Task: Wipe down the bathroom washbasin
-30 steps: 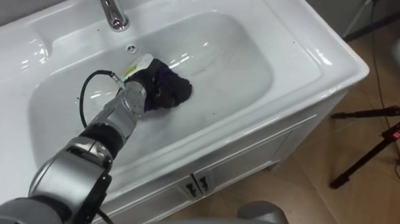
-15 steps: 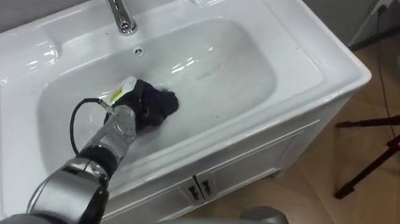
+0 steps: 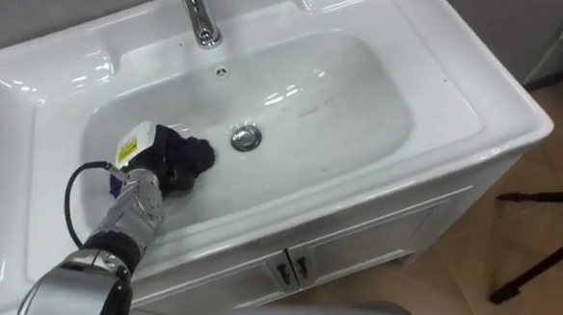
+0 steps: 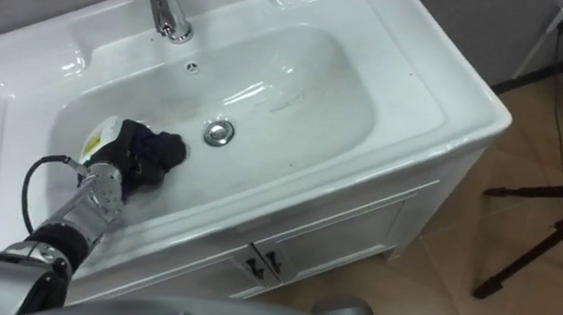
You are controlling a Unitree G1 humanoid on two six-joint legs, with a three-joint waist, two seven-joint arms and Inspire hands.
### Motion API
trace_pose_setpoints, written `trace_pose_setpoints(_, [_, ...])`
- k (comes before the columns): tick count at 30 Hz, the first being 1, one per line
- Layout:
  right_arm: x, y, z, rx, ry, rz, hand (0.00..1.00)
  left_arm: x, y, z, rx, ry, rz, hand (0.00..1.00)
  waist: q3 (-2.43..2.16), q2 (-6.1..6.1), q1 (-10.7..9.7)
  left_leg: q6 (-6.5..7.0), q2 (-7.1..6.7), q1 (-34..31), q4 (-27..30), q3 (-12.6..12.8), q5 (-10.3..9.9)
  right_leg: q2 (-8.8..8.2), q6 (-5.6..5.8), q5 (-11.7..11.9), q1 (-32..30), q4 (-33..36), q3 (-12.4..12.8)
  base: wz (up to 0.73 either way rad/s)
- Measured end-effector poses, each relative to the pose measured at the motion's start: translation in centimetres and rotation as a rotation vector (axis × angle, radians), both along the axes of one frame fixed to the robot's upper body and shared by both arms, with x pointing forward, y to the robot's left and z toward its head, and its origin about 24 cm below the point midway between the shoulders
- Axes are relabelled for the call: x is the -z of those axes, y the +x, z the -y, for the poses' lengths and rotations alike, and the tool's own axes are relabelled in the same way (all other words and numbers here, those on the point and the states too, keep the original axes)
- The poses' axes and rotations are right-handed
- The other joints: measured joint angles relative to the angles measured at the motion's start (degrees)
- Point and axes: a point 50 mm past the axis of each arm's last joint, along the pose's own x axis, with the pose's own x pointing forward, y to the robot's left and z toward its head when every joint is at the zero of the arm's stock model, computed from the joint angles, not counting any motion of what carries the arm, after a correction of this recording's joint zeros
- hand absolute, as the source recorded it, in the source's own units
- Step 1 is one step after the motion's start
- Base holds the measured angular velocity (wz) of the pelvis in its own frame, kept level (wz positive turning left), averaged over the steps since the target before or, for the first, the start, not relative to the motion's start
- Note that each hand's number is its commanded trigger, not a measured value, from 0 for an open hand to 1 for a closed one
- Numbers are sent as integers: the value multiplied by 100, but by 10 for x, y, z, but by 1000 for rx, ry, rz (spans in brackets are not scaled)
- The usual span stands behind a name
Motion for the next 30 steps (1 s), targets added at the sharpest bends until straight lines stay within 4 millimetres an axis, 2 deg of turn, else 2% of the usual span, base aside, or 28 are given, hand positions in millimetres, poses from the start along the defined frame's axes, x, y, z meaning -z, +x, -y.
trace_pose_setpoints(7, [-1,-1,3,23,-17,3,0,3,-10,0,18,7,17,100,-10,27,72,-8,-15,49,-38,-290,3,22,-23,11,159,-122,-33,1])
trace_pose_setpoints(10, [-1,1,4,41,-28,22,0,4,-13,0,19,4,26,100,-8,31,212,-9,-14,110,-46,-357,3,28,-45,4,190,-125,-14,-10])
trace_pose_setpoints(18, [-3,14,8,121,-34,101,0,5,-20,-3,21,20,45,100,-12,25,232,-27,-4,137,-48,-430,16,54,-95,-37,242,-150,-37,1])
trace_pose_setpoints(20, [-3,12,8,134,-34,101,0,6,-21,-3,18,21,45,100,-30,27,235,-34,-1,133,-48,-508,21,60,-111,-27,267,-201,-66,0])
trace_pose_setpoints(25, [-3,12,8,177,-27,112,0,5,-21,-3,21,18,48,100,-72,15,338,-39,20,135,-48,-518,24,81,-139,-22,276,-210,-81,-1])
trace_pose_setpoints(30, [-3,11,7,254,-9,138,0,6,-23,-4,19,17,47,100,-73,-8,341,-41,21,188,-52,-560,23,79,-142,-24,349,-249,-99,0])
